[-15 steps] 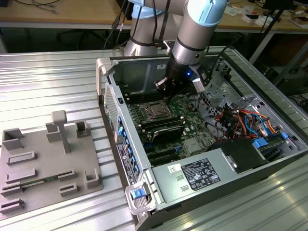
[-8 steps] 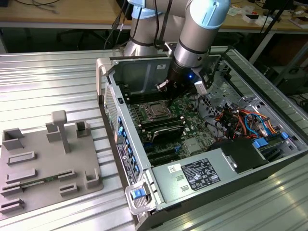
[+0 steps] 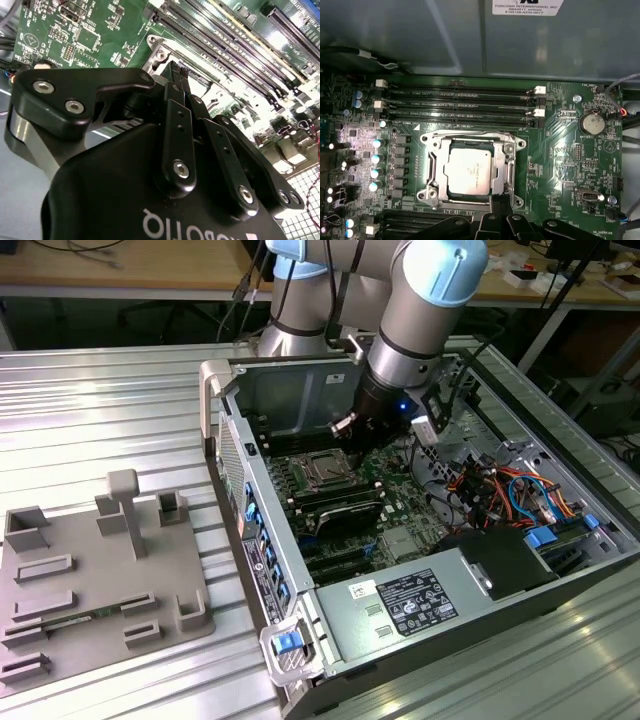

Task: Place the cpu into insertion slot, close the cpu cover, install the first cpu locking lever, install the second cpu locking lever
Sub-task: 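Install the second cpu locking lever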

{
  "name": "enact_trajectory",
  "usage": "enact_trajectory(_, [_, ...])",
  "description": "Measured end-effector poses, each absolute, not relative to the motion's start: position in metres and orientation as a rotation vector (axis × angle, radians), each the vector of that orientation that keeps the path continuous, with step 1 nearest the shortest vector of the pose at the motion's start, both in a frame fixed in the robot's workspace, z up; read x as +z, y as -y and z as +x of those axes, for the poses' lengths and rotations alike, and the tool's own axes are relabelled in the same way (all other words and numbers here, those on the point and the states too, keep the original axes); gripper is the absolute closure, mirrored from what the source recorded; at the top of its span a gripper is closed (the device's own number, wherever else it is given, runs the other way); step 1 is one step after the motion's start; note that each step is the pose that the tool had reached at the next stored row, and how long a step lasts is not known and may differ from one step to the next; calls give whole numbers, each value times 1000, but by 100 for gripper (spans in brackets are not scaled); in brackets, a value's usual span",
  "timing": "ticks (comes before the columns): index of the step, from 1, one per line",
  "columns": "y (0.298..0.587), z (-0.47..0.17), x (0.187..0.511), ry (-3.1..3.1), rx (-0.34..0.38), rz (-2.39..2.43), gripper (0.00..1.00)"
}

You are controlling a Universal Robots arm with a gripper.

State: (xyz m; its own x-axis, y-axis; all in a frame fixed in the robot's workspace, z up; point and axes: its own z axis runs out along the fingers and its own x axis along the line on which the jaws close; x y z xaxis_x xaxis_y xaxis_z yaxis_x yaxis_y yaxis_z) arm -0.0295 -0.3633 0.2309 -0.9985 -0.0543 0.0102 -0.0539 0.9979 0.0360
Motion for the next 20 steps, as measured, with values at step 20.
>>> enact_trajectory(20, [377, -52, 230, 3129, -43, 85, 89])
